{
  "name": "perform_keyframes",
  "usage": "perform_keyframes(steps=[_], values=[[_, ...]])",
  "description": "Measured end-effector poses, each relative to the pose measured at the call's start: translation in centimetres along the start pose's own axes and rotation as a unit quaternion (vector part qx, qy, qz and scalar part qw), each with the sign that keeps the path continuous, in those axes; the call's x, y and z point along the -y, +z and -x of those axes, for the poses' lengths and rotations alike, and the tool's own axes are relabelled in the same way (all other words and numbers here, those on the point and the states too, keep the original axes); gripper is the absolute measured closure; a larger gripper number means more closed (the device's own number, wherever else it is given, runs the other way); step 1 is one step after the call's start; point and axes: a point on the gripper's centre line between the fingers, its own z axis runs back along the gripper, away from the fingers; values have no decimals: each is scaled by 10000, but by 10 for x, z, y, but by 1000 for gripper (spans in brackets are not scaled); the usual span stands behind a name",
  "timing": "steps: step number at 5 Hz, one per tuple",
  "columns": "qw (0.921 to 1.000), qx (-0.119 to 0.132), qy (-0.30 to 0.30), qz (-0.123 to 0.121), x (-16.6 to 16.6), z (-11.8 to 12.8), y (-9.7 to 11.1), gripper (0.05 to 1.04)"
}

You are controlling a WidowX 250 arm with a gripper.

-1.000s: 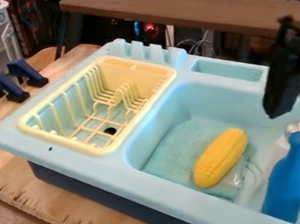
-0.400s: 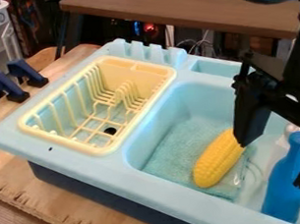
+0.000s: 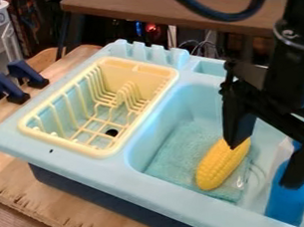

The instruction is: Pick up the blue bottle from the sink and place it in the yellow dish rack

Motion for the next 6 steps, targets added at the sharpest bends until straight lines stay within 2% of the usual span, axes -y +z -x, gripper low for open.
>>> perform_keyframes(steps=[2,3,5,6], values=[[9979,479,110,418,1,-9,-9,81],[9962,650,162,560,5,-14,-6,81],[9947,764,190,655,9,-24,-2,100],[9943,748,223,727,12,-29,-7,168]])
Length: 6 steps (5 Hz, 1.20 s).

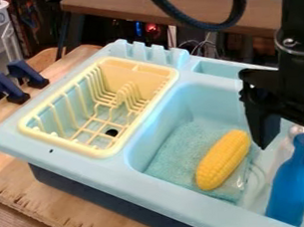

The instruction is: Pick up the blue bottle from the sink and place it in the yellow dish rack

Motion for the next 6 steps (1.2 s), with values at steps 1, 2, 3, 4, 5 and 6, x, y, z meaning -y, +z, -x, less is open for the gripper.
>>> perform_keyframes(steps=[1,2,3,4,5,6], values=[[9997,-225,-18,81,3,-5,-5,411],[9996,-233,-84,143,5,-8,-2,642],[9989,-351,-215,244,10,-9,0,738],[9979,-483,-259,351,12,-5,1,738],[9972,-542,-277,435,11,-5,5,738],[9989,-291,-275,231,6,-4,40,738]])
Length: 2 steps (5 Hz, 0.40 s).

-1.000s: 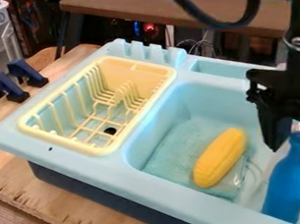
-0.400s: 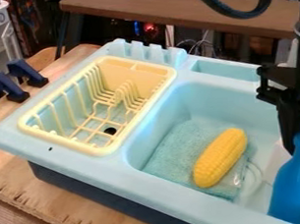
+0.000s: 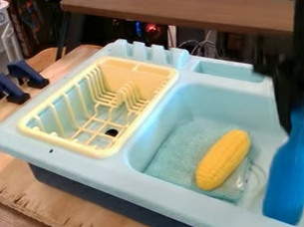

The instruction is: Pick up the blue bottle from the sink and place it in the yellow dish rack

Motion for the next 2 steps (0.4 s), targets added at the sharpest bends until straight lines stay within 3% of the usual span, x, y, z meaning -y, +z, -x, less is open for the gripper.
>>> perform_keyframes(steps=[1,2], values=[[9993,249,77,-282,-8,9,42,738],[9983,378,242,-376,-21,30,75,738]])
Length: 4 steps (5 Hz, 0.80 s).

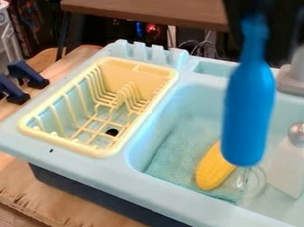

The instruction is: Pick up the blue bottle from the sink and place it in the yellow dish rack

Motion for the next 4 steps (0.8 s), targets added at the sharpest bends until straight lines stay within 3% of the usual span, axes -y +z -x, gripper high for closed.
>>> perform_keyframes(steps=[1,2,3,4], values=[[9991,203,361,5,-32,20,26,738],[9976,67,667,-175,-66,35,31,738],[9950,33,955,-288,-96,37,31,738],[9931,-252,1128,-210,-122,36,15,738]])
